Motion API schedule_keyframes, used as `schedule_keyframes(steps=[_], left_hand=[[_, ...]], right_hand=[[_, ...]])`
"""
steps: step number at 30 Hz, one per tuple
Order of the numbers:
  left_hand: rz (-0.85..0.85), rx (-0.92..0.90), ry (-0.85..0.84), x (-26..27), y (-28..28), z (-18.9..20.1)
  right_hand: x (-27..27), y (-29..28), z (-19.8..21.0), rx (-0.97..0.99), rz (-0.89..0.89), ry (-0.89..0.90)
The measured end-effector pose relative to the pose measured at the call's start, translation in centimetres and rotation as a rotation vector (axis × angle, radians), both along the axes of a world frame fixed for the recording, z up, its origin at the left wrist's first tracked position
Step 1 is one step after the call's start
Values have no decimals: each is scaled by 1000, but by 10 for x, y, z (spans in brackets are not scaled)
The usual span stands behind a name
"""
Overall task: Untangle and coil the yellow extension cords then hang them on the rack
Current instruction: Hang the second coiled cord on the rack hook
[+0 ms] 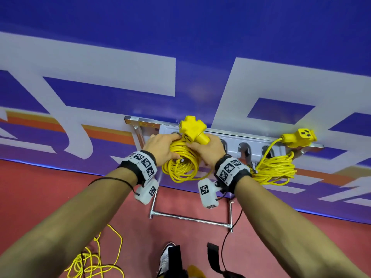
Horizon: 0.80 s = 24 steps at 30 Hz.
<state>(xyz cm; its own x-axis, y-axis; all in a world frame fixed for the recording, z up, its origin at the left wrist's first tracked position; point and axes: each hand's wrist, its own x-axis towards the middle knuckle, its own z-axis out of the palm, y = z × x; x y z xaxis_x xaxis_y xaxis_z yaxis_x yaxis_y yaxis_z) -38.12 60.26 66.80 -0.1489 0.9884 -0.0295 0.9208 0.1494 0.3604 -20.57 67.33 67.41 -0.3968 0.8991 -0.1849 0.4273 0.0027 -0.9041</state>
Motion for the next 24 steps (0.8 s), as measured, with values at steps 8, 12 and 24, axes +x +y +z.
schedule_keyframes(steps=[8, 12, 24], left_hand=[[103, -8, -205, -1, -5, -10], [233, 201, -342, 2, -14, -17], [17, 95, -201, 3, -13, -16]], right_hand=[[-18, 25, 50, 153, 224, -304], [-29, 37, 39, 162, 360, -547], [-5, 29, 24, 323, 245, -456]])
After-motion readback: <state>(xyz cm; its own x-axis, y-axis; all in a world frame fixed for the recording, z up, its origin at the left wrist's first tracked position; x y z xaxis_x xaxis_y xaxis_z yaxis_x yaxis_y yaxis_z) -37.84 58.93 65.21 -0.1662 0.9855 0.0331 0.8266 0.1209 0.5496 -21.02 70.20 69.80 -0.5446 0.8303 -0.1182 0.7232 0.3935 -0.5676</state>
